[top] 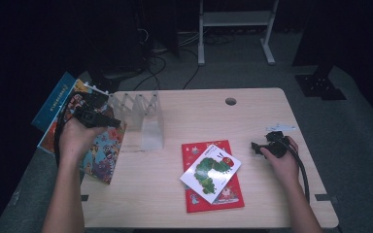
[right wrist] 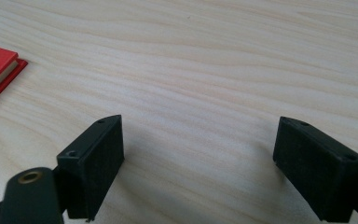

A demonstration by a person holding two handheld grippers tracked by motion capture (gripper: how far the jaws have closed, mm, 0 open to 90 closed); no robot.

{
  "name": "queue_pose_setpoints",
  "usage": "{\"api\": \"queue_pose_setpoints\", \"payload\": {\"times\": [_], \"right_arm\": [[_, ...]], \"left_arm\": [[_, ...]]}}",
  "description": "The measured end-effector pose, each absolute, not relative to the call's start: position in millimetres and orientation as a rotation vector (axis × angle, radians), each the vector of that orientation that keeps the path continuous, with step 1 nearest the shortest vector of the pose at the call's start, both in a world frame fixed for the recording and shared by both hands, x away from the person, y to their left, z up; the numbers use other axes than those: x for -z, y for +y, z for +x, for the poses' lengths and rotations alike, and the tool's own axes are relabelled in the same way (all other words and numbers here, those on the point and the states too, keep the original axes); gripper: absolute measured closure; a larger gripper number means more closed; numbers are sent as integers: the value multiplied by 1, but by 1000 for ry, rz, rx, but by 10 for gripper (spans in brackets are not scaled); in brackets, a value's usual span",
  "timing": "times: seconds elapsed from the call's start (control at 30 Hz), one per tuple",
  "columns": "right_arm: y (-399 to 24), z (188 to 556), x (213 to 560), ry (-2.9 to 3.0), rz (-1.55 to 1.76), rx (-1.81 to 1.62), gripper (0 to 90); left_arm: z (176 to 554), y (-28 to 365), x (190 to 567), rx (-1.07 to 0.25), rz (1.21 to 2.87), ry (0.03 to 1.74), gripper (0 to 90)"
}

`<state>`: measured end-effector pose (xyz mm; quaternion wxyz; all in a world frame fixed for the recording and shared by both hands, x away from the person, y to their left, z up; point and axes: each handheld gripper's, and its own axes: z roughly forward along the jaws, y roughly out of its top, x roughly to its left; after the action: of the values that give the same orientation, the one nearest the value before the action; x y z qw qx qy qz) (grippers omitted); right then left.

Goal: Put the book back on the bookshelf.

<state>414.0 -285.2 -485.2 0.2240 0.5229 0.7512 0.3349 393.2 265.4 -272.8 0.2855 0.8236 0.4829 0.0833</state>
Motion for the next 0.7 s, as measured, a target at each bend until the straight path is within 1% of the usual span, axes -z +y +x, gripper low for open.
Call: {"api": "queue_pose_setpoints", "payload": {"times": [0.1,0.27,0.43,0.53,0.6,0.63,0.7], "right_arm": [[-285,414,485,2074,1442,-925,152],[-285,414,485,2075,1441,-926,152],[-285,414,485,2077,1439,-926,152],[-285,414,485,2077,1439,-926,152],[-285,414,485,2078,1439,-926,152],[-285,414,485,2077,1439,-926,152],[-285,414,485,2078,1439,-925,152]], "left_arm": [[392,259,281,-208,2210,1278,867],[390,245,309,-196,2259,1260,865],[389,241,329,-171,2264,1236,831],[388,238,342,-177,2267,1223,797],[386,236,351,-208,2269,1214,746],[385,234,355,-219,2270,1212,737],[384,234,360,-232,2269,1202,679]]}}
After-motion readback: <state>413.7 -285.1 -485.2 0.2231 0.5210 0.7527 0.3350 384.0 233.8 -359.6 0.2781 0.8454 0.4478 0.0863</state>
